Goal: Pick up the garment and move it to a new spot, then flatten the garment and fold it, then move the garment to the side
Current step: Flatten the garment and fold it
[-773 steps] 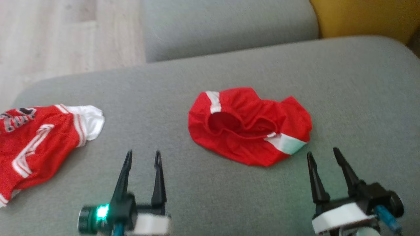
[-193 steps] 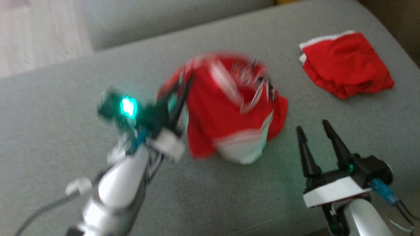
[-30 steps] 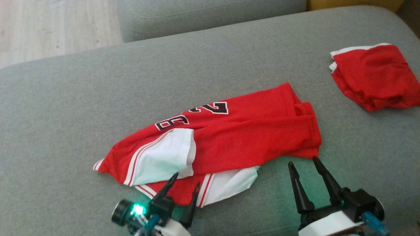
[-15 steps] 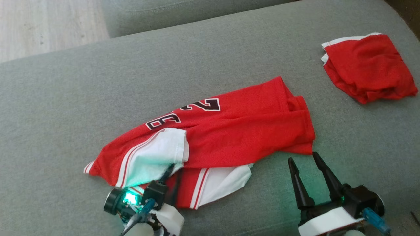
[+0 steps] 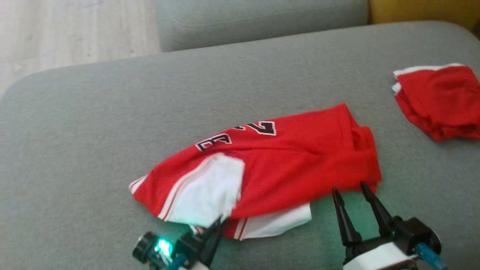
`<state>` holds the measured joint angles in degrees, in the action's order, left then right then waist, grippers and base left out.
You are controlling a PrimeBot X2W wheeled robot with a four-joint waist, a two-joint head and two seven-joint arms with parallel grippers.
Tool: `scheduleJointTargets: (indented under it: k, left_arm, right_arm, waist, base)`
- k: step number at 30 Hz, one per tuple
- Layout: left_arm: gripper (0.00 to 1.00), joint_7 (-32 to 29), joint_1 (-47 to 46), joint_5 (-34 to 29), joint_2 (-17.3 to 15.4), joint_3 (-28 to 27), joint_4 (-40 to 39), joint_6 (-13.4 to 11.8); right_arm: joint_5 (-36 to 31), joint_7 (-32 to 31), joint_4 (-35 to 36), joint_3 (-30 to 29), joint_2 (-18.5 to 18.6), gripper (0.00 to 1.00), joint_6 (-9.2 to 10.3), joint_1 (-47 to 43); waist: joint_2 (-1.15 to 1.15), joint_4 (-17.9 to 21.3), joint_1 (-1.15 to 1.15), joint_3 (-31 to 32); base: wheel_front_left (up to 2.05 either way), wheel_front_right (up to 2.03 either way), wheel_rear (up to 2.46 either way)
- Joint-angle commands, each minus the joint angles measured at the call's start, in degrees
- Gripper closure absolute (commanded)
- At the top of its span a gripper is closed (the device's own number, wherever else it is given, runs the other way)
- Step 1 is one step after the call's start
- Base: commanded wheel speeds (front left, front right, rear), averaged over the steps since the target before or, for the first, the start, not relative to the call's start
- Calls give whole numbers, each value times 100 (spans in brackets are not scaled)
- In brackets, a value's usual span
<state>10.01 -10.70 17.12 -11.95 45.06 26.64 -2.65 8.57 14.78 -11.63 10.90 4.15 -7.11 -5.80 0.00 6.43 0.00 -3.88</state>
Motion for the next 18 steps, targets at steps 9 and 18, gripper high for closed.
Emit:
scheduleJointTargets:
  k: [9,18]
  left_arm:
    - [0,-433,130,-302,-391,238,-685,-12]
    - [0,-404,182,-344,-398,301,-722,-157]
  right_arm:
    - [50,22,132,178,13,0,-37,15]
    - [42,22,120,184,83,0,-37,-46]
  waist:
    - [0,-304,0,133]
    - [0,-335,0,150]
  base:
    - [0,0,0]
    - [0,0,0]
